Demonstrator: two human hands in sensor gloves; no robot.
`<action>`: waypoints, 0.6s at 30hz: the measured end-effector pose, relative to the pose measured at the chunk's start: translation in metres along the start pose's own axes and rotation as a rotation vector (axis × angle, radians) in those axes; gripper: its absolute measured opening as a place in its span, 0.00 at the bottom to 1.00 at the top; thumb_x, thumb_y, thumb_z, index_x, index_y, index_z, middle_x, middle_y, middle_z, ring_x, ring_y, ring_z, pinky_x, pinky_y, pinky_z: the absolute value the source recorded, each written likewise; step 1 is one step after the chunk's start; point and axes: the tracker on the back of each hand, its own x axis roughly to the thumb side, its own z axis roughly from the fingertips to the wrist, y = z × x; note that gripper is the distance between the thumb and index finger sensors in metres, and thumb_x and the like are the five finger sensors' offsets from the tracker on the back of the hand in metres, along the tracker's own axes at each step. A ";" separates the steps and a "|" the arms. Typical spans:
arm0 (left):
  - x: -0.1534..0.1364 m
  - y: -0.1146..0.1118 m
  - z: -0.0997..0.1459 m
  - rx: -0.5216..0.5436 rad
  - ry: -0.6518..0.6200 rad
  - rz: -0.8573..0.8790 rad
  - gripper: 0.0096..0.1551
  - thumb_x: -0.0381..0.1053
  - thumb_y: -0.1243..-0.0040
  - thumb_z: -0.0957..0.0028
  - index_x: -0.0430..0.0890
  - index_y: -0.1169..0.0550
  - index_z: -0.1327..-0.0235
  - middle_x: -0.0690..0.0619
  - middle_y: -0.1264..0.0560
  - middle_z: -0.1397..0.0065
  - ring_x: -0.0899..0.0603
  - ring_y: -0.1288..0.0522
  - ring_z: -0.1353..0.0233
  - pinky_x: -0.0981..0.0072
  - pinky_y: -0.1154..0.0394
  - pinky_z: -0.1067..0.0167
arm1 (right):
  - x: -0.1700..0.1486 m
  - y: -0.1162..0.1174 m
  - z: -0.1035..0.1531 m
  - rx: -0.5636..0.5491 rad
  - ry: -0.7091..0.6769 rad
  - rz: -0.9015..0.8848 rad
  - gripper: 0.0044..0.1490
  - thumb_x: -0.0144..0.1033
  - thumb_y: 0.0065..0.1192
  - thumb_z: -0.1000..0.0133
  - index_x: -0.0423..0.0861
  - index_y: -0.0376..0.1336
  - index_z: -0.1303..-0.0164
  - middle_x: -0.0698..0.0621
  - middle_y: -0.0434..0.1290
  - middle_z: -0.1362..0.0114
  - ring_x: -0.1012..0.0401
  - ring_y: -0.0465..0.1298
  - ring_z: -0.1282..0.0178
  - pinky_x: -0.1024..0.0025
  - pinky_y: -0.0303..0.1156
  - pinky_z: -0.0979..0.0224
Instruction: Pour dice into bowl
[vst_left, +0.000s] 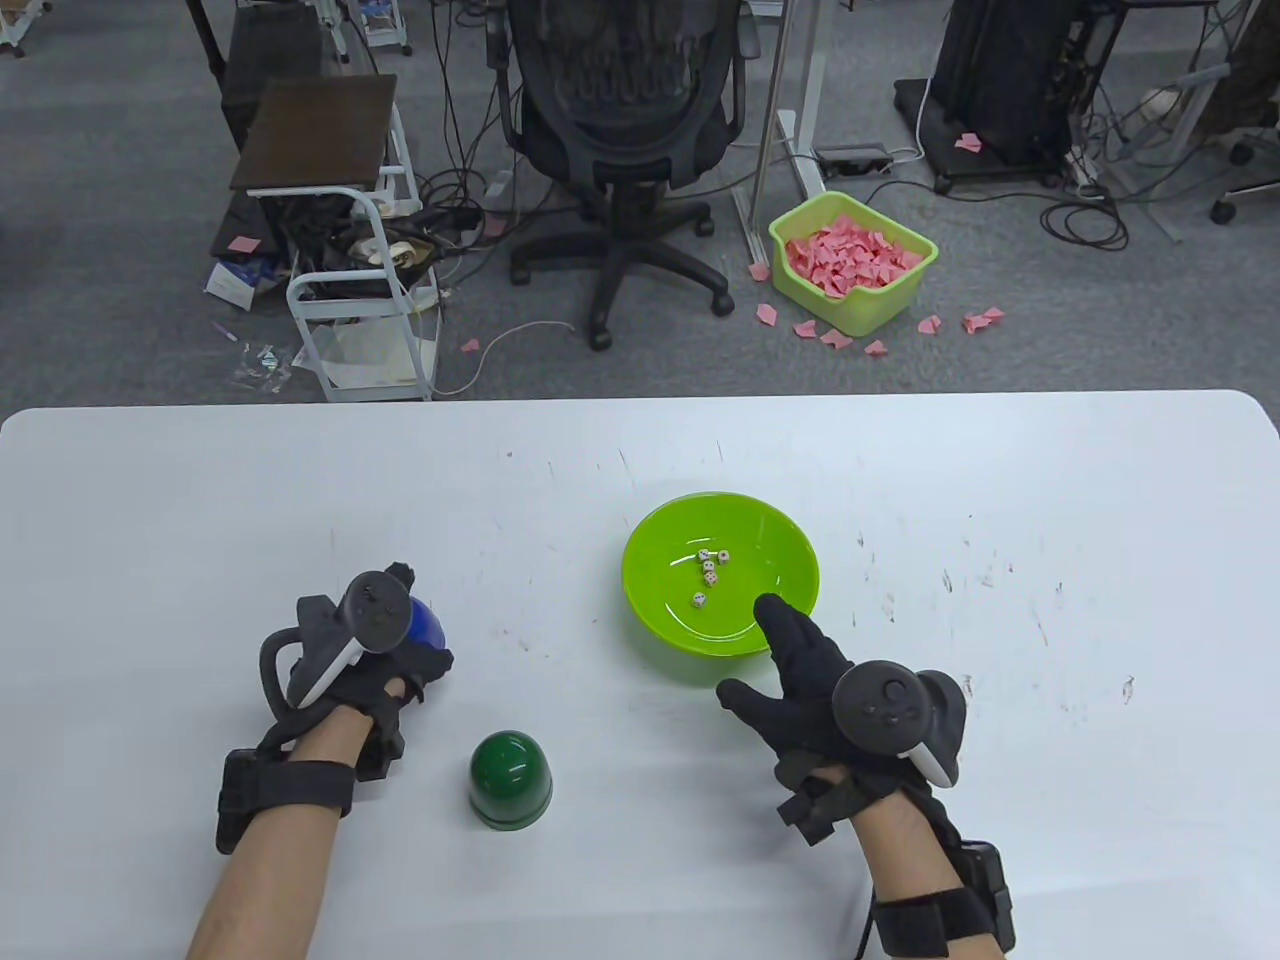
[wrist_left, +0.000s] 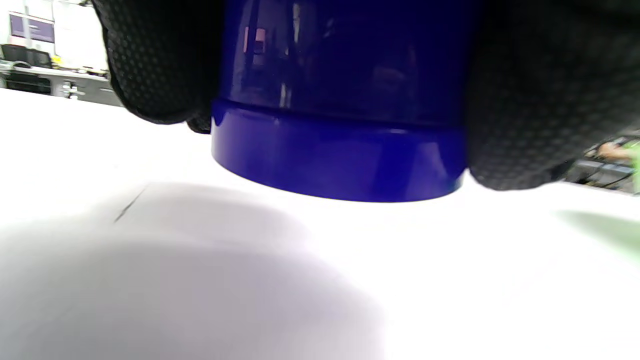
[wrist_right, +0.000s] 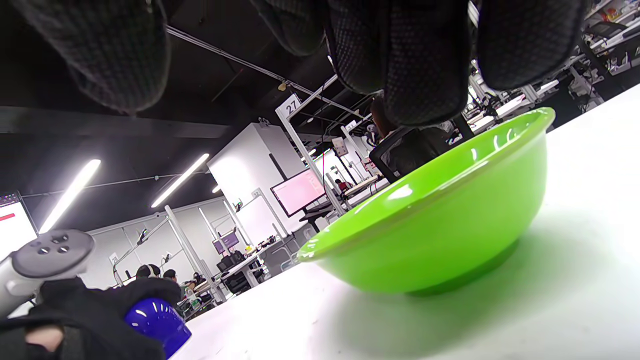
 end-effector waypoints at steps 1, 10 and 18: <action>0.005 0.006 0.002 0.010 -0.023 0.019 0.64 0.69 0.16 0.69 0.54 0.42 0.25 0.39 0.32 0.24 0.32 0.19 0.32 0.45 0.17 0.38 | 0.001 0.000 0.000 -0.003 -0.004 0.002 0.58 0.58 0.68 0.49 0.35 0.49 0.20 0.29 0.63 0.21 0.33 0.73 0.37 0.28 0.66 0.35; 0.060 0.039 0.029 0.038 -0.228 0.203 0.63 0.69 0.17 0.68 0.54 0.41 0.24 0.40 0.33 0.24 0.32 0.19 0.32 0.45 0.18 0.38 | 0.010 0.008 0.003 -0.016 -0.054 0.029 0.63 0.61 0.71 0.51 0.36 0.48 0.19 0.30 0.60 0.19 0.31 0.68 0.31 0.24 0.61 0.32; 0.116 0.035 0.055 -0.002 -0.393 0.312 0.62 0.69 0.18 0.67 0.53 0.41 0.25 0.39 0.33 0.24 0.32 0.19 0.32 0.45 0.17 0.38 | 0.026 0.018 0.006 -0.019 -0.131 0.056 0.66 0.61 0.73 0.53 0.36 0.45 0.18 0.30 0.58 0.18 0.29 0.61 0.26 0.19 0.51 0.31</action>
